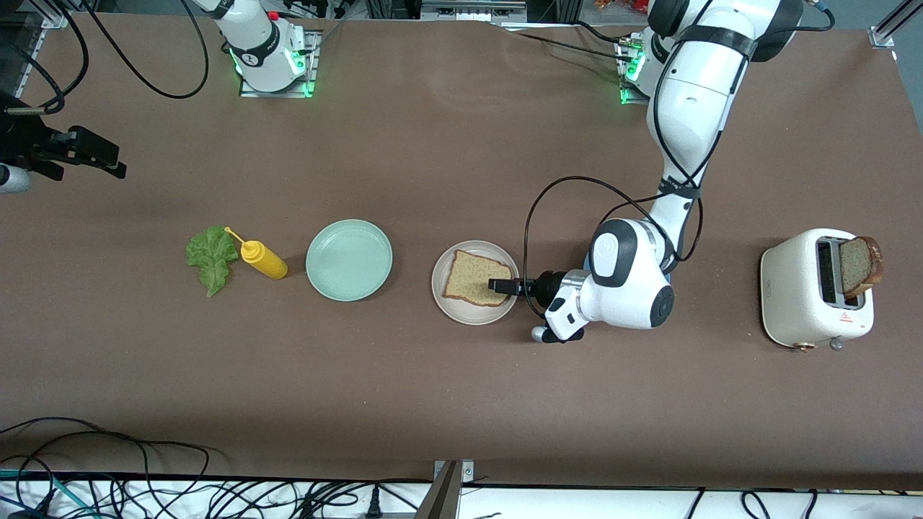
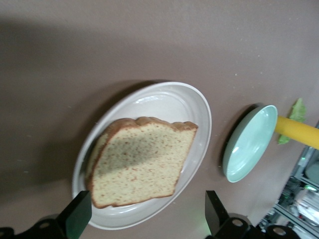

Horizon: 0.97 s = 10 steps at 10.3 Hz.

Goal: Make sandwich on beige plate with both arms
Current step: 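Release the bread with the left gripper while the right gripper reaches the lettuce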

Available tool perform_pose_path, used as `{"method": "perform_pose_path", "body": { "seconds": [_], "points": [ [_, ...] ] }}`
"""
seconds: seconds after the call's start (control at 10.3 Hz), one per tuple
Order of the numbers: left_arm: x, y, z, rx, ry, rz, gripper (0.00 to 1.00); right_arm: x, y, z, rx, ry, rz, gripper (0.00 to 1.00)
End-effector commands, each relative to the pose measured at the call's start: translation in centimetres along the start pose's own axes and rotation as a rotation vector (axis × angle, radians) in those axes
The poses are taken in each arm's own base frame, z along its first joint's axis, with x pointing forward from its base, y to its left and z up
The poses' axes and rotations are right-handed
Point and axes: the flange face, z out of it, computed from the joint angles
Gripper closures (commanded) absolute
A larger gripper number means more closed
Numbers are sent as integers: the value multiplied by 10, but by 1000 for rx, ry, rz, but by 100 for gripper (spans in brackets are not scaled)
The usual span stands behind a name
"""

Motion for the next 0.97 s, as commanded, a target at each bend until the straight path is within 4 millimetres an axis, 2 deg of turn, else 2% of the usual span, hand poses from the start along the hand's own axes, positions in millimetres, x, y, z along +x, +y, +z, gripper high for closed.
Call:
{"method": "perform_pose_path", "body": {
  "seconds": [0.0,0.1,0.19,0.29,0.58,0.87],
  "points": [
    [-4,5,-18,104,9,47,0,1,3,3,13,-18,3,0],
    [-6,5,-30,196,19,89,0,4,1,16,8,-49,4,0],
    [-10,8,-40,289,22,111,0,8,1,19,-2,-45,4,0],
    [-14,10,-50,364,24,91,0,15,0,33,-19,-73,-6,0],
    [-18,-2,-78,468,12,68,0,32,-8,74,-22,-143,-28,0],
    [-22,-28,-116,596,-19,63,0,46,7,141,-76,-149,-23,0]
  ]
}}
